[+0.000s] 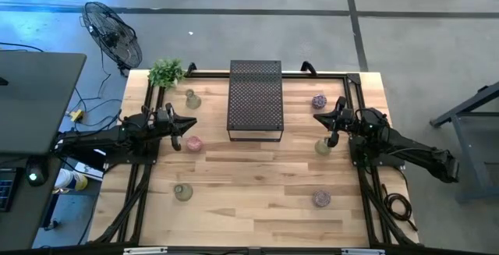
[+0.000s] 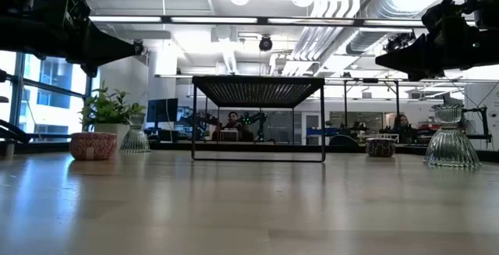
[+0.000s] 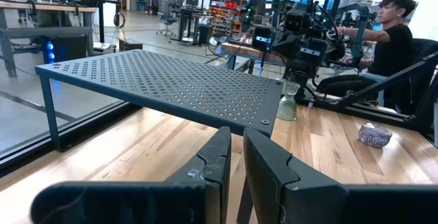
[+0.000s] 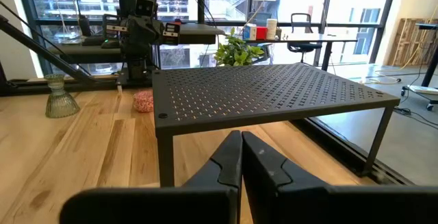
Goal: Stock candles and vases on shelf
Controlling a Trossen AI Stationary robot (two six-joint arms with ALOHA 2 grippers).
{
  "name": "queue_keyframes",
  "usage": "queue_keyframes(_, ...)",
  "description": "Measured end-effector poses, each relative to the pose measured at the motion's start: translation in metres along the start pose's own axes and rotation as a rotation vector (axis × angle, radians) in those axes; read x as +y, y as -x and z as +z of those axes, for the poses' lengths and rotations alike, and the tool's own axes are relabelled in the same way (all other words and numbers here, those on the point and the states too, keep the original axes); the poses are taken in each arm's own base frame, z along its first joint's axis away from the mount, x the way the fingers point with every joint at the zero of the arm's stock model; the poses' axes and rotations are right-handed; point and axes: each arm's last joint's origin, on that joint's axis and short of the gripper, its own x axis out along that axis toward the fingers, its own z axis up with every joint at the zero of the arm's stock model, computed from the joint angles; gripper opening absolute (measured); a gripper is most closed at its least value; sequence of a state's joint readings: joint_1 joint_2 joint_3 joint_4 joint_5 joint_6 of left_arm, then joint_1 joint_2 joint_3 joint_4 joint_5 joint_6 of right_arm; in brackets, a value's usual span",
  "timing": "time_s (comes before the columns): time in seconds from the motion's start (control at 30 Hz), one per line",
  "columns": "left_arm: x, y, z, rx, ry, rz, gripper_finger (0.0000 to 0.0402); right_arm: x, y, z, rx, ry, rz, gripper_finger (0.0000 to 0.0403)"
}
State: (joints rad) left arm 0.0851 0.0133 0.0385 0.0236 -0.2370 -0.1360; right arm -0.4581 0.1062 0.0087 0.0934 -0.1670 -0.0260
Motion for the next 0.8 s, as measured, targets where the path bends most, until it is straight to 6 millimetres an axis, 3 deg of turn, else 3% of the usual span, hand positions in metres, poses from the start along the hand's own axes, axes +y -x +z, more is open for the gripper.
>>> queue_keyframes(0.8, 0.0000, 0.0000, 0.0000, -0.001, 0.001, 0.000, 0.0040, -0.0007, 0.0000, 0.0000, 0.000, 0.031, -0.023, 0.0000)
